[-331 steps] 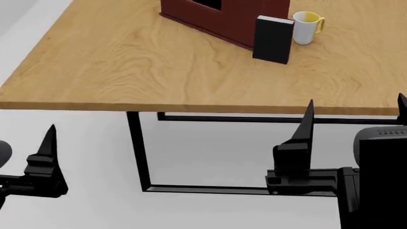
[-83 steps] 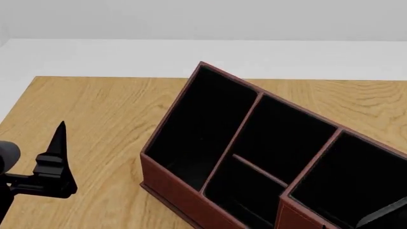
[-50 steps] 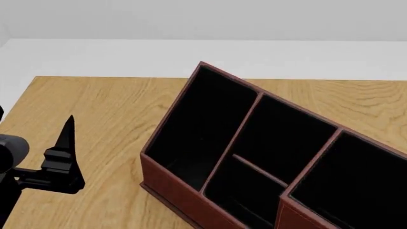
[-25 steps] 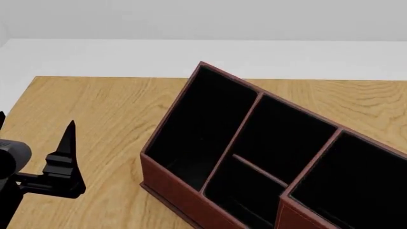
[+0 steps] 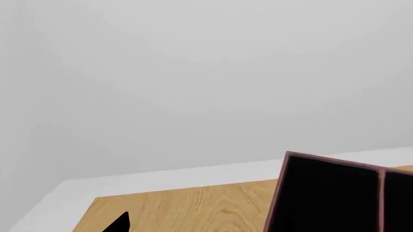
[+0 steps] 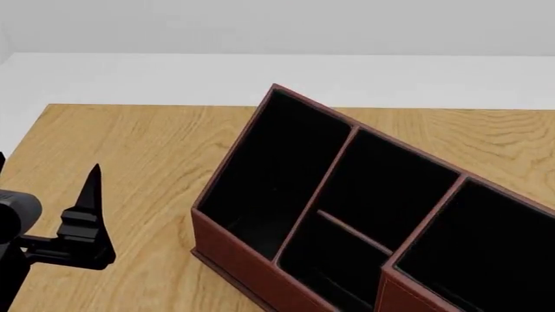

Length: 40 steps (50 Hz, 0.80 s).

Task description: Pick up the book and place it in the front compartment of the caddy.

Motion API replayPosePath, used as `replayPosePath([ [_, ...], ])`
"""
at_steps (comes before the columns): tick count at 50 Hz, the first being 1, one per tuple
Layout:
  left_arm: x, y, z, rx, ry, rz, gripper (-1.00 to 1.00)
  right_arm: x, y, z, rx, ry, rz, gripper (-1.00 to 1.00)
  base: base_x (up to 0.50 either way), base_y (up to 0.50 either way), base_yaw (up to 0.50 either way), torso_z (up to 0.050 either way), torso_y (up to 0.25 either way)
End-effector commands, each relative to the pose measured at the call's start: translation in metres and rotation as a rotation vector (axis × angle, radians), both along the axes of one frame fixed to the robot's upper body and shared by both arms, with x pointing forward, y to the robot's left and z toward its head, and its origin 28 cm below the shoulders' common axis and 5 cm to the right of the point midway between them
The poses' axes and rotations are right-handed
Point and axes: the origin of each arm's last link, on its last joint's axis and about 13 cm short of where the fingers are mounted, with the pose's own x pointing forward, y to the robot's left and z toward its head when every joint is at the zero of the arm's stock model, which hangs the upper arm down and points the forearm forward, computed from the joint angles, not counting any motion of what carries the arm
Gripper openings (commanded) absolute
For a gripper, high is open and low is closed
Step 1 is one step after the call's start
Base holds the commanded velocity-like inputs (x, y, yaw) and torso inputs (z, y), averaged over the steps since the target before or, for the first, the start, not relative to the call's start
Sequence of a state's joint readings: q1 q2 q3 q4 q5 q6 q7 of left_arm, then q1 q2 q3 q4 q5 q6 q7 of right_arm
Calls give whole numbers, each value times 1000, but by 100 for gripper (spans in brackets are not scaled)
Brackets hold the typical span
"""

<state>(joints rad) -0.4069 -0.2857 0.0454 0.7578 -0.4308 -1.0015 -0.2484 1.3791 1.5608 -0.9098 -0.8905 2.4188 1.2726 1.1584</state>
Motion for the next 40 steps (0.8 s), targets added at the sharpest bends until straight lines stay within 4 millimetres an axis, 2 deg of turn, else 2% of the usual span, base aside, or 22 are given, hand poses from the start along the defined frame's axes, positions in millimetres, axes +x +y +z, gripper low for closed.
replayPosePath([
  [1,0,0,0,-2,-1,2,100,7,-4,-1,-31,54,1,100,0,0,0,0,0],
  [22,-1,0,1,-1,-4,3,100,34,-7,-2,-137,137,67,100,0,0,0,0,0],
  [40,-1,-1,5,0,-12,-1,100,46,-8,-15,-156,208,114,100,0,0,0,0,0],
])
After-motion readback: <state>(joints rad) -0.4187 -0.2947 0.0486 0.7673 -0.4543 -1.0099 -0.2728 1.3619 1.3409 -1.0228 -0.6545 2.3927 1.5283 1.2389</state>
